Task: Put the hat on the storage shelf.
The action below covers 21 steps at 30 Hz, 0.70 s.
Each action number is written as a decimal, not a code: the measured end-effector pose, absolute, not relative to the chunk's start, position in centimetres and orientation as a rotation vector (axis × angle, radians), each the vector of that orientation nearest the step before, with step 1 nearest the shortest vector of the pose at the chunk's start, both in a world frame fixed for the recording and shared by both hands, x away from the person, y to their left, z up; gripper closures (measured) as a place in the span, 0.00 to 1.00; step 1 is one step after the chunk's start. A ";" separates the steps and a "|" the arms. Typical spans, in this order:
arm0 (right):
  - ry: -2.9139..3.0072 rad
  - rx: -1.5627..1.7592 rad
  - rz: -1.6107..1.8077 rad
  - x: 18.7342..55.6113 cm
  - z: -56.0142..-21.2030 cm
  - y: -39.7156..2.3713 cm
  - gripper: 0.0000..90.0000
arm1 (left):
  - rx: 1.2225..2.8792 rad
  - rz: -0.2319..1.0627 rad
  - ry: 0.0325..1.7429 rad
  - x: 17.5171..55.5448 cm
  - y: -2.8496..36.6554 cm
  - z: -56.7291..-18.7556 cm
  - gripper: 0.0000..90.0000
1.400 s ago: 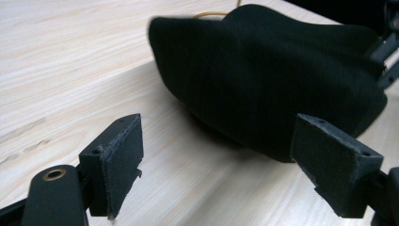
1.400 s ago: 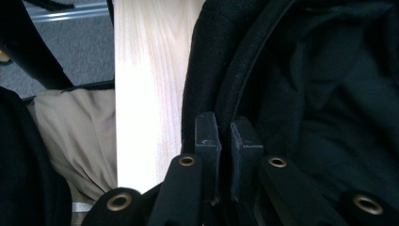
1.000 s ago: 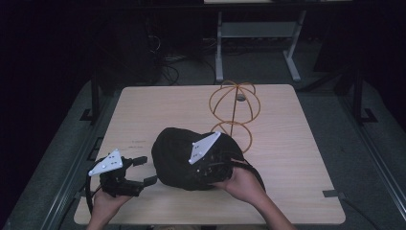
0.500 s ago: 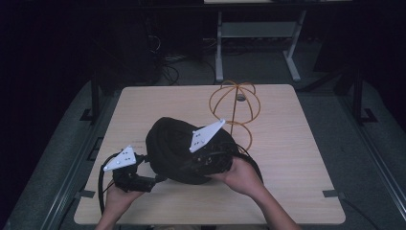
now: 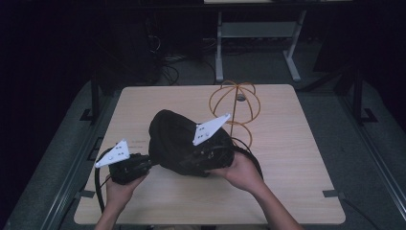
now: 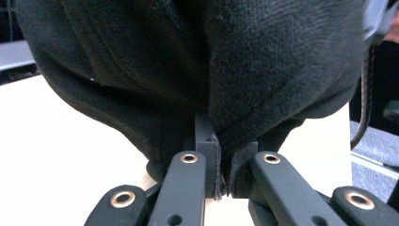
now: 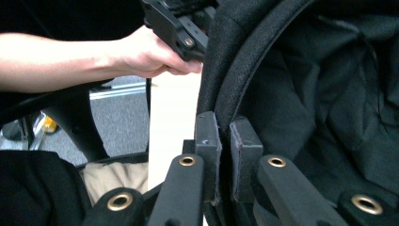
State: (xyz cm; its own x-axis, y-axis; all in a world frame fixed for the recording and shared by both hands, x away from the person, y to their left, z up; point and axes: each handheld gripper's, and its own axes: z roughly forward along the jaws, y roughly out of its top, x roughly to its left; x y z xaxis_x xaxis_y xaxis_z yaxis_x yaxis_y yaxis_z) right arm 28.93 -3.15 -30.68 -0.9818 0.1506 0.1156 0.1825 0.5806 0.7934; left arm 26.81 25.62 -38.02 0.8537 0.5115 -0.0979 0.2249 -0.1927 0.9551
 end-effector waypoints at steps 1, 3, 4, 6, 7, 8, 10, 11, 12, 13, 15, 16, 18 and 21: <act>-2.751 -0.301 -1.403 29.0 -30.7 -3.3 0.92 | 1.776 0.297 0.559 26.8 25.7 -37.6 0.95; -2.744 -0.316 -1.418 29.2 -30.7 -3.5 0.91 | 1.768 0.317 0.547 26.7 25.8 -36.5 0.95; -2.744 -0.318 -1.424 29.3 -30.7 -3.7 0.89 | 1.767 0.326 0.543 26.7 25.8 -36.1 0.95; -2.747 -0.326 -1.423 29.3 -30.8 -3.8 0.87 | 1.774 0.344 0.527 26.8 25.7 -34.9 0.95; -2.752 -0.327 -1.429 29.4 -30.8 -3.9 0.86 | 1.777 0.358 0.515 26.8 25.5 -34.3 0.95; -2.744 -0.336 -1.438 29.4 -30.9 -4.0 0.84 | 1.792 0.369 0.508 26.8 25.3 -33.8 0.95; -2.741 -0.330 -1.452 29.5 -31.0 -4.0 0.81 | 1.818 0.390 0.504 26.9 25.0 -32.9 0.95; -2.734 -0.337 -1.462 29.5 -31.0 -4.1 0.80 | 1.821 0.394 0.502 27.0 25.0 -32.6 0.95; -2.728 -0.347 -1.465 29.5 -31.0 -4.2 0.78 | 1.823 0.395 0.500 27.1 25.0 -32.4 0.95; -2.729 -0.345 -1.485 29.6 -30.9 -4.3 0.75 | 1.826 0.399 0.500 27.1 25.0 -32.2 0.95; -2.712 -0.361 -1.519 29.6 -30.9 -4.9 0.65 | 1.834 0.398 0.503 27.3 25.2 -31.8 0.95; -2.696 -0.367 -1.532 29.7 -30.9 -5.2 0.60 | 1.840 0.400 0.503 27.3 25.3 -31.7 0.95; -2.694 -0.395 -1.552 29.7 -31.0 -6.0 0.55 | 1.847 0.403 0.506 27.4 25.6 -31.3 0.95; -2.695 -0.428 -1.563 29.7 -31.3 -7.0 0.49 | 1.837 0.403 0.511 27.7 25.8 -30.9 0.95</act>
State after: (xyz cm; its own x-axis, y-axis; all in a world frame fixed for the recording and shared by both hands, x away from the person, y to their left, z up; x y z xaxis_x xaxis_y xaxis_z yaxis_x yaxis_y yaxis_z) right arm 29.69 -7.03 -31.29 -0.9629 0.2348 0.1328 0.2318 0.4686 0.8525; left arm 27.67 25.76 -30.91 0.8473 0.5306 0.0232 0.1461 -0.2748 0.9503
